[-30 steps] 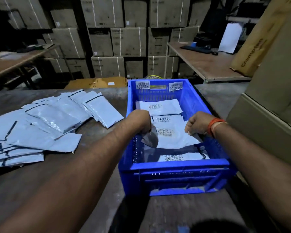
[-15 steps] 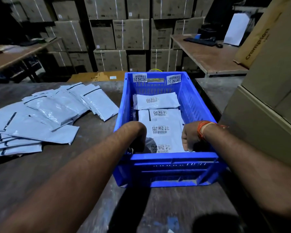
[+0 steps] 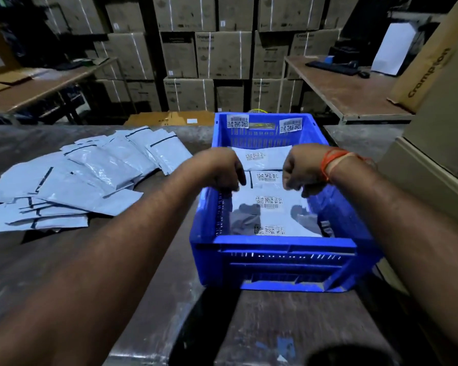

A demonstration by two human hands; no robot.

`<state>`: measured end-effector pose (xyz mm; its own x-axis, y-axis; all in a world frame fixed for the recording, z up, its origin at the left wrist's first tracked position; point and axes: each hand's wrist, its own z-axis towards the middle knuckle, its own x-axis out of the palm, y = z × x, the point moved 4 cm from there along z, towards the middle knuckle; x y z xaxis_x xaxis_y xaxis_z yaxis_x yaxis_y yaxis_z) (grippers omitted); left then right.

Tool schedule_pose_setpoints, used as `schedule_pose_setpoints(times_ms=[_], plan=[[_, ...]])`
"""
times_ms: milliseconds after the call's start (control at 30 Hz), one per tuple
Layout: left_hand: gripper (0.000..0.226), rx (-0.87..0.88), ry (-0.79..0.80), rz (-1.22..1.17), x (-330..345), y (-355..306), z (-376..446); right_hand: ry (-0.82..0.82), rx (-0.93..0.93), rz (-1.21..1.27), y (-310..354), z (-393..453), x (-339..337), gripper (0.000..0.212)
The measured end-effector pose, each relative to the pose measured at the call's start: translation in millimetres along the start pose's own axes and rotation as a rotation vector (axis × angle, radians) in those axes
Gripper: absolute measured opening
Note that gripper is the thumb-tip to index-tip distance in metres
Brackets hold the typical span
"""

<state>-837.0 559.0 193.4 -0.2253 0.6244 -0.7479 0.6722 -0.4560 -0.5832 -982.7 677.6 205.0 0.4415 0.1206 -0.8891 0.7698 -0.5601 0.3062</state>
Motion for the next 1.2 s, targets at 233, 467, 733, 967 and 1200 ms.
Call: schedule_pose_setpoints(times_ms=[233, 467, 733, 967, 1200], plan=[[0.017, 0.085, -0.080, -0.266, -64.3, 37.5, -18.3, 0.015, -0.164, 0.242, 97.6, 19.4, -6.2, 0.009], [0.009, -0.033, -0.262, -0.206, -121.1, 132.2, 1.6, -0.076, -0.177, 0.235, 191.4, 87.4, -3.2, 0.016], [0.016, 0.078, -0.329, 0.085, -142.3, 235.9, 58.1, -0.048, -0.074, -0.084, 256.3, 192.2, 55.7, 0.027], [0.023, 0.161, -0.249, 0.132, -137.0, 286.1, 118.8, -0.102, 0.039, -0.202, 250.0, 265.0, 142.0, 0.055], [0.011, 0.193, -0.211, 0.027, -114.0, 325.6, 158.8, -0.231, 0.173, -0.003, 222.2, 319.7, 188.1, 0.120]])
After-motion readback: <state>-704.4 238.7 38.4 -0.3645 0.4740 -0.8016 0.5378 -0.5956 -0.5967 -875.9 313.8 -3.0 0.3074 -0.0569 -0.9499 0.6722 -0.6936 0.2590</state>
